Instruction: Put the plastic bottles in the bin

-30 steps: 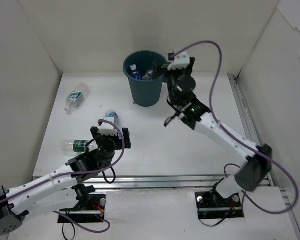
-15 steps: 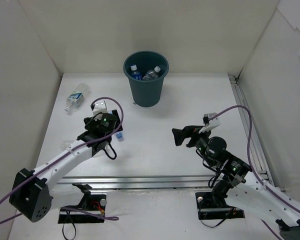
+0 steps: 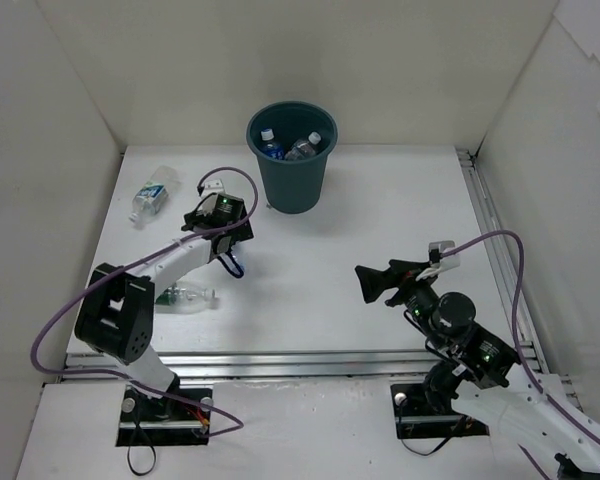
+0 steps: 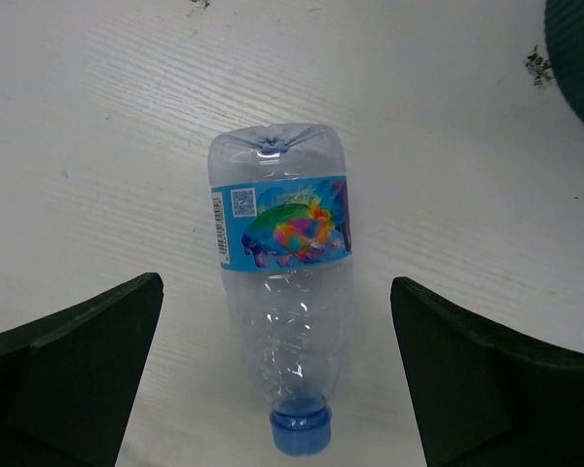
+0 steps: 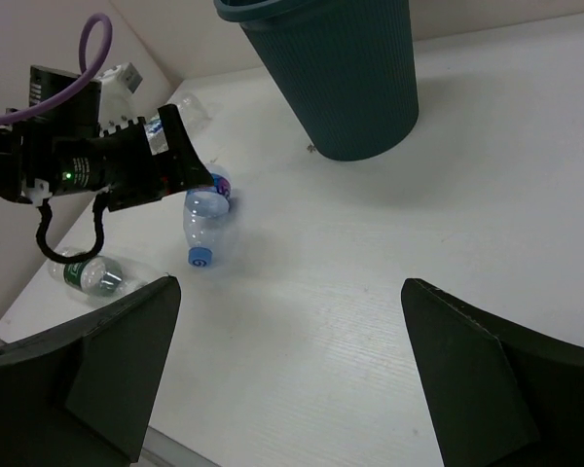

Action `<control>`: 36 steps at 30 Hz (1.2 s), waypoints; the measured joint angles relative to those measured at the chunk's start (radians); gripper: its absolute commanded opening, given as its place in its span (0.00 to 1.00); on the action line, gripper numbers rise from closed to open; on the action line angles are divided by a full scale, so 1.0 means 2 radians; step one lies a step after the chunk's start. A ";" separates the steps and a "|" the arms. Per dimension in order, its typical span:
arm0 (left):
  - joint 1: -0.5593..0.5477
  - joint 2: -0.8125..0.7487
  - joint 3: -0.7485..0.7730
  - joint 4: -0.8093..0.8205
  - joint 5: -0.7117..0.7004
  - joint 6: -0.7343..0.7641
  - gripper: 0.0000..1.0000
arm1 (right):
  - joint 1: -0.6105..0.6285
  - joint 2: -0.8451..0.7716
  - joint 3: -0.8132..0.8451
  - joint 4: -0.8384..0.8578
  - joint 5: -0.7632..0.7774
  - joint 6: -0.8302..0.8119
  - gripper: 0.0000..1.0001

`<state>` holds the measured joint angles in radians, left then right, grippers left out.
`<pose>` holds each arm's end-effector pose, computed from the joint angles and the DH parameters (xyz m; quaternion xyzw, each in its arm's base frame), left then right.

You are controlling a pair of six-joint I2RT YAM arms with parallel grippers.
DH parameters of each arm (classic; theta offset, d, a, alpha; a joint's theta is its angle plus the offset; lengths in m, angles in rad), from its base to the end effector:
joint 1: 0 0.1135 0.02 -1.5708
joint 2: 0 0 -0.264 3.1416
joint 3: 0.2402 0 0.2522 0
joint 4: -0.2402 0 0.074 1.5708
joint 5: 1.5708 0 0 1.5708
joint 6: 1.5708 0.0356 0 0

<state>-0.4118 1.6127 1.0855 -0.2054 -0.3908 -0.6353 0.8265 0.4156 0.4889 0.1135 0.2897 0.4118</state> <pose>0.3284 -0.1286 0.2344 -0.1784 0.8817 -0.0460 0.4344 0.0919 0.0848 0.3179 -0.0212 0.6408 0.3672 0.6739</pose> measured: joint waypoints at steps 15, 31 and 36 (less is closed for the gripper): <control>0.024 0.092 0.024 0.019 0.052 0.006 0.75 | 0.000 -0.026 -0.006 -0.003 -0.001 0.001 0.95; 0.009 -0.018 0.031 0.025 0.059 0.036 0.32 | 0.000 -0.073 -0.016 -0.007 -0.002 0.005 0.95; -0.028 -0.047 0.125 0.024 0.087 0.081 0.34 | 0.000 -0.079 -0.016 -0.007 -0.002 0.004 0.95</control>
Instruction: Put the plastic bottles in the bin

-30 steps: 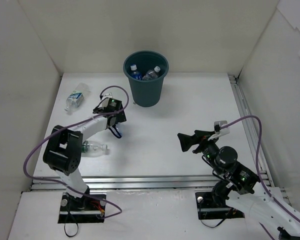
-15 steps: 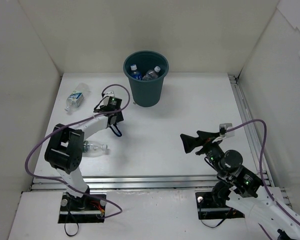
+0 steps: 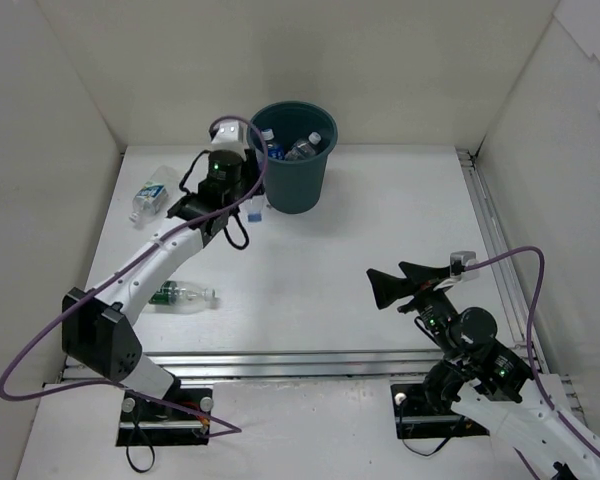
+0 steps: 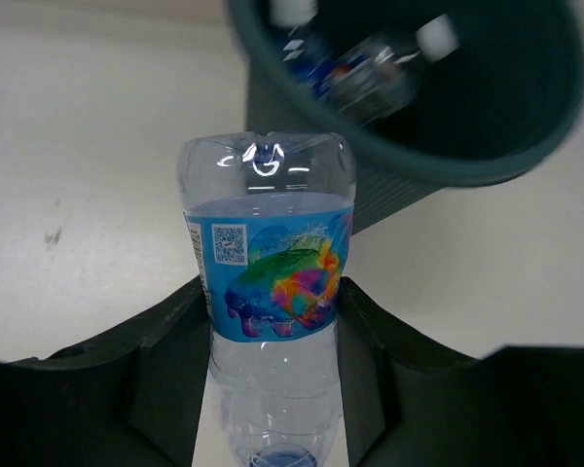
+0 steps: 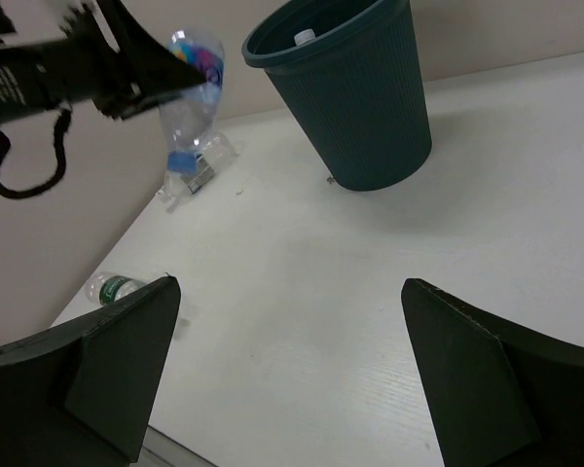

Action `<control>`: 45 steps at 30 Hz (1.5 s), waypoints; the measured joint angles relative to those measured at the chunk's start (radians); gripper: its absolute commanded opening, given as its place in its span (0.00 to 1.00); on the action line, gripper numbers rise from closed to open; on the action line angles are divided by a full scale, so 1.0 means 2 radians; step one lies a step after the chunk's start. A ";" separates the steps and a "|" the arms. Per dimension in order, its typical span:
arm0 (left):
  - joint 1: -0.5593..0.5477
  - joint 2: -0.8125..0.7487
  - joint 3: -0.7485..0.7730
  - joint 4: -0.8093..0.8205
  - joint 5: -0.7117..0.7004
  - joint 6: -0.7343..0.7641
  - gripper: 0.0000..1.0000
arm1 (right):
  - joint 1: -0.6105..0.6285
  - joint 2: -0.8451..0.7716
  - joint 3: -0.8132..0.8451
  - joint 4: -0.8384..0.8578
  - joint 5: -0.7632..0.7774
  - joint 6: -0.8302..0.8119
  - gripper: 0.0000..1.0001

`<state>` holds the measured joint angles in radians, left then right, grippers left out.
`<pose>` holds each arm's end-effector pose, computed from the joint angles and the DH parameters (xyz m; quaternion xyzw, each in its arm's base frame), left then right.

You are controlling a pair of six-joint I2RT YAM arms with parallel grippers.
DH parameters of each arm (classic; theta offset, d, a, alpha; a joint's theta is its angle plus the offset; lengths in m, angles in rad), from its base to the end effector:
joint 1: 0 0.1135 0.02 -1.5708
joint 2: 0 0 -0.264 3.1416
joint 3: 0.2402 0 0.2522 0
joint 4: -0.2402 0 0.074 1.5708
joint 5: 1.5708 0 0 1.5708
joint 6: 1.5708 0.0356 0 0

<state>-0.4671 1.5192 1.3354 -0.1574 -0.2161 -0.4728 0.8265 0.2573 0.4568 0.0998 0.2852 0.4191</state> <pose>0.3255 -0.1556 0.3550 -0.0645 0.8119 -0.1811 0.5512 0.0726 0.0640 0.3199 -0.0069 0.5987 0.3960 0.6961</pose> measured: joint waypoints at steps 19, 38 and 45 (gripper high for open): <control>-0.011 0.183 0.270 0.220 0.084 0.194 0.42 | 0.000 0.023 -0.021 0.038 0.031 -0.036 0.96; -0.011 0.255 0.245 0.299 0.085 0.209 0.88 | 0.000 0.020 -0.031 0.046 0.047 -0.051 0.97; -0.015 0.165 0.308 0.080 -0.119 0.129 1.00 | 0.000 0.021 -0.031 0.045 0.048 -0.045 0.97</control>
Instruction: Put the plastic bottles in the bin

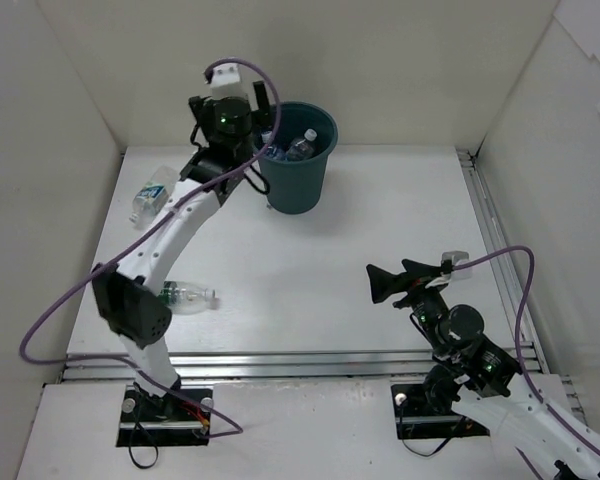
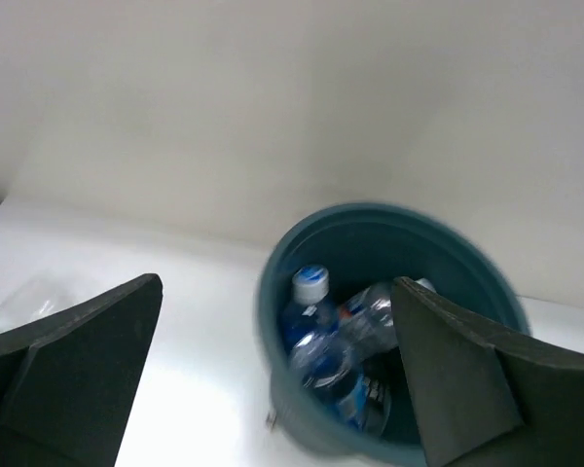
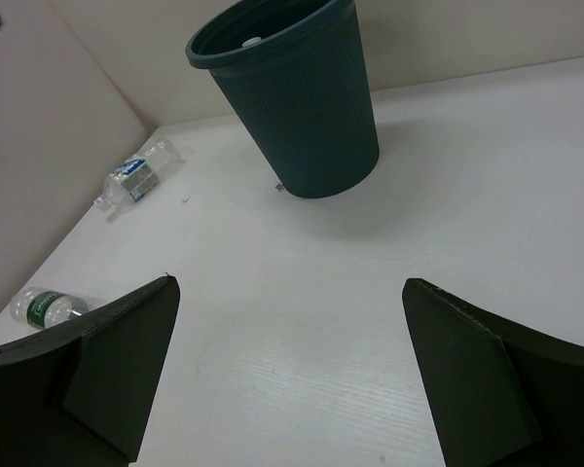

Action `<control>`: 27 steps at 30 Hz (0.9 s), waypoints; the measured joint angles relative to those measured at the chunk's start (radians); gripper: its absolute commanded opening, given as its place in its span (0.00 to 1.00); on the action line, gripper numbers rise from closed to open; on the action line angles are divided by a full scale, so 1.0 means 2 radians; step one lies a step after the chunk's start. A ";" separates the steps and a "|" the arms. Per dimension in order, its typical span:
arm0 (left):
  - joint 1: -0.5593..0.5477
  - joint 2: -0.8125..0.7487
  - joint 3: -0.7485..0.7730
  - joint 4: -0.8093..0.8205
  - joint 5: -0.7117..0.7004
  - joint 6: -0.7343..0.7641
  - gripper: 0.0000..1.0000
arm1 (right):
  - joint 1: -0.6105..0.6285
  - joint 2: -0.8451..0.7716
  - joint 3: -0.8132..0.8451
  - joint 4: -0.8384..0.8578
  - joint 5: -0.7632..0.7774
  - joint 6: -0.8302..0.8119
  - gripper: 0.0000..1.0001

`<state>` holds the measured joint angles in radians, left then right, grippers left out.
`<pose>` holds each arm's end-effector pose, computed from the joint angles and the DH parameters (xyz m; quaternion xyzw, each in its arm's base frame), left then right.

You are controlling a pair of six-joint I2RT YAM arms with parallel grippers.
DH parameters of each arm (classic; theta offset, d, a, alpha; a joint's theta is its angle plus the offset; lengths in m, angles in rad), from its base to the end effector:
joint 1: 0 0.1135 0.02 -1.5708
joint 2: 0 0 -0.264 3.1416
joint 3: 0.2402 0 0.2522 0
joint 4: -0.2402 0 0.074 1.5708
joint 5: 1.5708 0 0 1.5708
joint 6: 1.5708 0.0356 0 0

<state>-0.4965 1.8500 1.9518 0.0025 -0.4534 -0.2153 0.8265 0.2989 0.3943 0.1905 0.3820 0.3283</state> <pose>0.3906 -0.1939 0.4629 -0.0740 0.6691 -0.1113 0.7310 0.0833 0.0708 0.3045 0.0023 0.6076 0.3338 0.7207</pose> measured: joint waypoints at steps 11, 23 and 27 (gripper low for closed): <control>0.015 -0.187 -0.240 -0.390 -0.138 -0.445 1.00 | 0.000 0.059 0.000 0.000 -0.013 0.043 0.94; 0.152 -0.167 -0.390 -0.552 0.004 -0.660 1.00 | 0.000 0.041 0.000 -0.061 -0.024 0.086 0.94; 0.154 -0.175 -0.436 -0.544 0.027 -0.682 1.00 | 0.000 0.008 0.000 -0.071 -0.023 0.089 0.94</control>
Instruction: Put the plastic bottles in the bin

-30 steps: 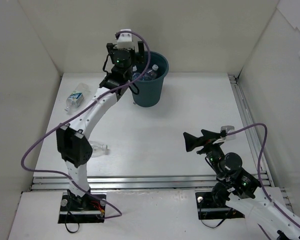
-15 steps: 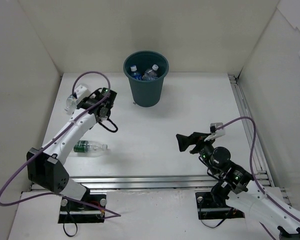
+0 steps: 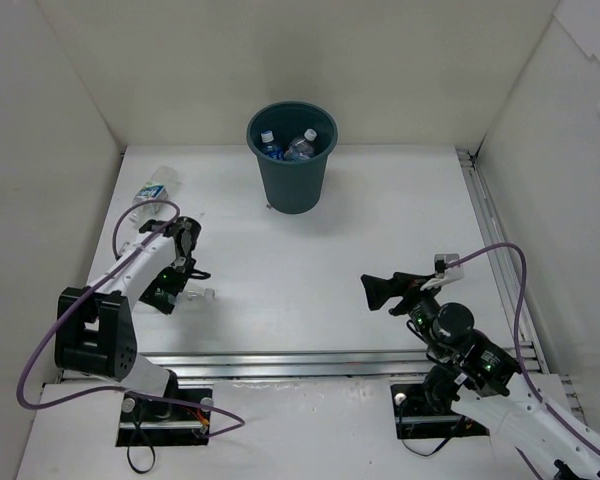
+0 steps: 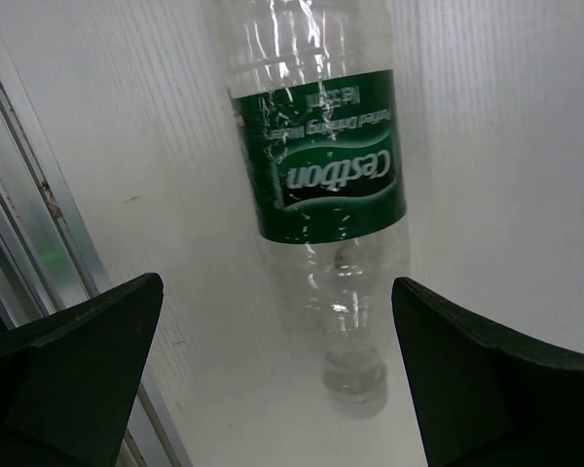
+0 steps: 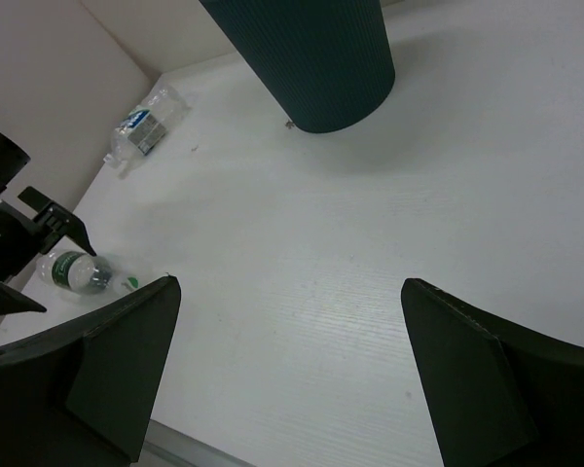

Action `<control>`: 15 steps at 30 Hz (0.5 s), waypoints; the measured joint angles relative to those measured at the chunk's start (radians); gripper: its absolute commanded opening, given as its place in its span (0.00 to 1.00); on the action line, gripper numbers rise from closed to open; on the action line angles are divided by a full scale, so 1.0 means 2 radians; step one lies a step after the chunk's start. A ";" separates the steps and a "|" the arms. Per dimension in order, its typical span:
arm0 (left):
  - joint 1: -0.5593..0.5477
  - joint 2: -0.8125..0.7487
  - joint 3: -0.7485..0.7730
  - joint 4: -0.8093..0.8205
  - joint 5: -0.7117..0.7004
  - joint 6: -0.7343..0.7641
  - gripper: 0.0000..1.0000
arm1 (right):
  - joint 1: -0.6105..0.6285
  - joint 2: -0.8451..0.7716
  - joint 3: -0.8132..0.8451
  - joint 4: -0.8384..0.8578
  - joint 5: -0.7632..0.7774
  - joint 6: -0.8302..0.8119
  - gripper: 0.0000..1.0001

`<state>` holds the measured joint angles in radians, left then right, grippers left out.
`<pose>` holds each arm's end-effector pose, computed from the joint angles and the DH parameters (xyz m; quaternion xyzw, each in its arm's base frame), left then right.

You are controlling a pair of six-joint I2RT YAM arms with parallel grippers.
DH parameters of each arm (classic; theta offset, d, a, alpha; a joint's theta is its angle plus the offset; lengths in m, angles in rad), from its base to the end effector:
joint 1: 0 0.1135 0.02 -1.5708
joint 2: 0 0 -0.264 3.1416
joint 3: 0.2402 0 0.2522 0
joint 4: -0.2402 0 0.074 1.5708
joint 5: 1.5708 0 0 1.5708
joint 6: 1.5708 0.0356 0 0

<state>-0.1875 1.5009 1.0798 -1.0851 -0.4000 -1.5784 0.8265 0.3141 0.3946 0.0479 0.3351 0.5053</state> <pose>0.2546 -0.0342 0.2249 -0.6326 0.7480 0.1016 0.1735 0.0865 0.0767 0.2883 0.0195 0.6627 0.3709 0.6503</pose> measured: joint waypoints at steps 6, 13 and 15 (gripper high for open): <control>0.035 -0.024 -0.054 0.031 0.016 -0.009 1.00 | 0.000 -0.008 0.000 -0.005 0.000 0.000 0.94; 0.053 -0.013 -0.057 0.071 0.022 -0.009 0.97 | 0.000 -0.008 0.000 -0.005 0.000 0.000 0.95; 0.056 -0.002 -0.062 0.086 0.025 -0.009 0.95 | 0.000 -0.008 0.000 -0.005 0.000 0.000 0.95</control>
<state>-0.0750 1.4979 0.9565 -0.9123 -0.3500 -1.5970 0.8265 0.2981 0.3946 0.0372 0.3355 0.5049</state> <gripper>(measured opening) 0.969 0.946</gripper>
